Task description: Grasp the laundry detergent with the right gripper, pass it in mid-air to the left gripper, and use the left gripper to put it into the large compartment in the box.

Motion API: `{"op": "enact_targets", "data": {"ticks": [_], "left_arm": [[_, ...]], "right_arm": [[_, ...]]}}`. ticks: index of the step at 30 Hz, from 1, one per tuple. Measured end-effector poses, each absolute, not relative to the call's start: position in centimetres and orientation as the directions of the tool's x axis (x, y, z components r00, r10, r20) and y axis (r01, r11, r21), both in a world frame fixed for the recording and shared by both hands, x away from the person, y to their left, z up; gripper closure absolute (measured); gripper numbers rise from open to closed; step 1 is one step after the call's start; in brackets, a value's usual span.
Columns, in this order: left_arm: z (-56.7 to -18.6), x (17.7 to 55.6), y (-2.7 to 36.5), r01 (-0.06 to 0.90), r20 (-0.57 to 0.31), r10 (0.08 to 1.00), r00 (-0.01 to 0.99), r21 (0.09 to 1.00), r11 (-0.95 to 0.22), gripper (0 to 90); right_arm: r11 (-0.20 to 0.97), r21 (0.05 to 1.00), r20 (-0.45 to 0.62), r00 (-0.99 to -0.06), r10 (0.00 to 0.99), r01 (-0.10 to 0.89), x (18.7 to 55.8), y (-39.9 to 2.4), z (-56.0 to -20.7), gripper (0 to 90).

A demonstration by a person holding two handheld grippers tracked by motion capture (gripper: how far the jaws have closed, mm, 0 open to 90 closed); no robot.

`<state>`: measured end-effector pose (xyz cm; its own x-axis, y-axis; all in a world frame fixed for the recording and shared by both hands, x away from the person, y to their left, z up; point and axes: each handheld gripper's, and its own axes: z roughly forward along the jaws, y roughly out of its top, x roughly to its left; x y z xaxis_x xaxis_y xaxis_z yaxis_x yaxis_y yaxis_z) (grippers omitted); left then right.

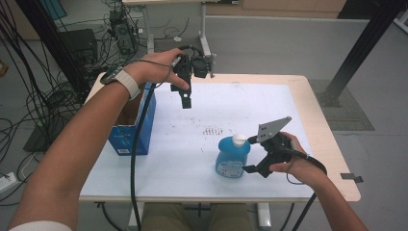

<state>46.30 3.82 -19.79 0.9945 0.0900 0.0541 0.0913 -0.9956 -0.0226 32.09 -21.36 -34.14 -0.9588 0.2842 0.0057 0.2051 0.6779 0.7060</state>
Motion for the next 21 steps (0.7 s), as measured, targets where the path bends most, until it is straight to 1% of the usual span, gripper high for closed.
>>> {"op": "enact_targets", "data": {"ticks": [21], "left_arm": [[-19.88, 46.30, 3.67, 0.092, 0.053, 0.091, 0.994, -0.023, -0.995, 10.4]], "right_arm": [[0.652, 0.730, 0.010, -0.957, 0.291, 0.206, 32.04, -21.50, -34.71, 4.8]]}}
